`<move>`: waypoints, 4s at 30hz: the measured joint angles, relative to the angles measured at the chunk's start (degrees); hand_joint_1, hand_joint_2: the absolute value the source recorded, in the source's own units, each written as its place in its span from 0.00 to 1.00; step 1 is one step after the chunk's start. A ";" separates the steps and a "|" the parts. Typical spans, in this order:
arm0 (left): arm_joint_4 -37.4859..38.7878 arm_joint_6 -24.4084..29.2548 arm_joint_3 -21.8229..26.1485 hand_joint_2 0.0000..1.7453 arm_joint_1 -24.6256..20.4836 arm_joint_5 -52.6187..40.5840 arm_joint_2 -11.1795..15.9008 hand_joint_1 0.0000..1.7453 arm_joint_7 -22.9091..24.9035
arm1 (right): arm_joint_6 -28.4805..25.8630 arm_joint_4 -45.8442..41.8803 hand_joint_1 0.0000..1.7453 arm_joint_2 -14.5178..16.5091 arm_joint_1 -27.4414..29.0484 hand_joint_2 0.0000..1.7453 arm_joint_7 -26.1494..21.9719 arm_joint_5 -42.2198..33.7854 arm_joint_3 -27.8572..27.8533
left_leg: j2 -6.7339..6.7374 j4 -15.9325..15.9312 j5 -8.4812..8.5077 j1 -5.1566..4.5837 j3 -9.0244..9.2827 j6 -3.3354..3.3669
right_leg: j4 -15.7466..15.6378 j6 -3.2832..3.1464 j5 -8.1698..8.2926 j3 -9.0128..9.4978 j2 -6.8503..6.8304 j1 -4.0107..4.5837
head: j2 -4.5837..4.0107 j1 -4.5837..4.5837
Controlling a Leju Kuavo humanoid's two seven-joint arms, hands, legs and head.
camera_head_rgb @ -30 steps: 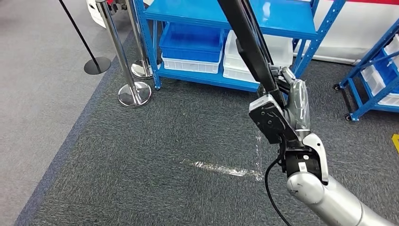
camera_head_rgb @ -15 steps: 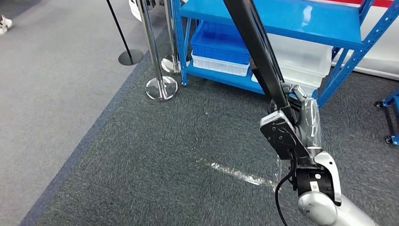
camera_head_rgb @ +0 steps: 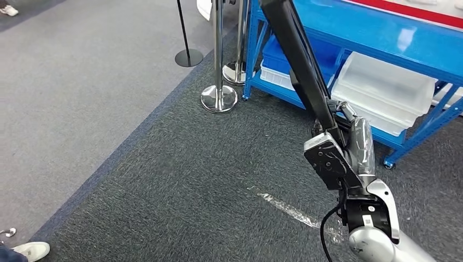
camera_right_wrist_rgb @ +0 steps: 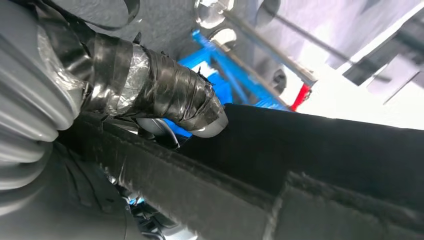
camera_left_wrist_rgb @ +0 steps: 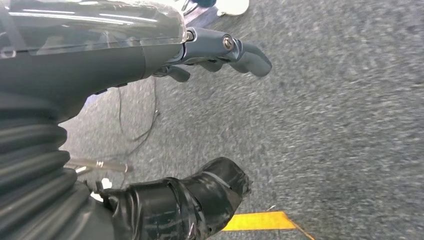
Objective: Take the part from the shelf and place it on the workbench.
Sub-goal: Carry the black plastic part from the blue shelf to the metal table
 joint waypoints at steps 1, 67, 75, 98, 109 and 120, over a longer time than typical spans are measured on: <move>-0.01 -0.04 -0.01 1.00 0.00 0.12 -0.02 0.00 -0.18 | -0.02 0.00 1.00 0.01 0.06 1.00 -0.34 -0.17 -0.01 | -0.61 -0.10 0.12 0.02 0.03 0.20 | 3.21 -0.03 -1.68 -1.49 1.65 -0.02 | 0.00 0.09; -0.09 -1.41 0.20 1.00 1.75 2.67 0.69 0.00 -1.47 | 0.54 1.97 1.00 1.49 -1.65 1.00 -3.10 -1.13 0.19 | -4.88 0.58 1.12 -0.03 -1.25 1.13 | 9.08 0.82 -2.78 -4.05 3.60 -0.07 | 0.00 -0.31; -0.09 -1.41 0.21 1.00 2.11 2.58 0.73 0.00 -1.43 | 0.56 1.80 1.00 1.49 -1.69 1.00 -3.09 -0.89 0.17 | -8.19 2.61 0.34 0.42 -3.01 -1.41 | -3.19 -0.50 2.23 1.35 5.91 -0.66 | 0.00 -0.42; -0.09 -1.63 0.20 1.00 1.74 2.52 0.69 0.00 -1.42 | 1.11 1.76 1.00 1.47 -1.67 1.00 -2.99 -0.65 0.16 | -5.18 1.23 1.07 -0.33 -1.66 1.70 | 7.80 0.68 -2.03 -3.42 3.83 0.10 | 0.00 -0.07; -0.10 -1.80 0.21 1.00 1.91 2.57 0.58 0.00 -1.26 | 1.35 1.74 1.00 1.49 -1.69 1.00 -2.60 -0.31 0.16 | -3.90 11.00 -3.64 -0.09 -7.42 -1.36 | -4.41 -1.56 2.61 2.20 2.90 -0.05 | 0.00 -0.74; -0.09 -1.86 0.21 1.00 1.91 2.79 0.65 0.00 -1.34 | 2.05 1.74 1.00 1.49 -1.71 1.00 -2.34 -0.21 0.18 | 1.46 1.62 0.82 -0.76 -2.63 0.53 | -4.55 0.31 0.44 4.27 -3.81 0.70 | 0.00 -0.54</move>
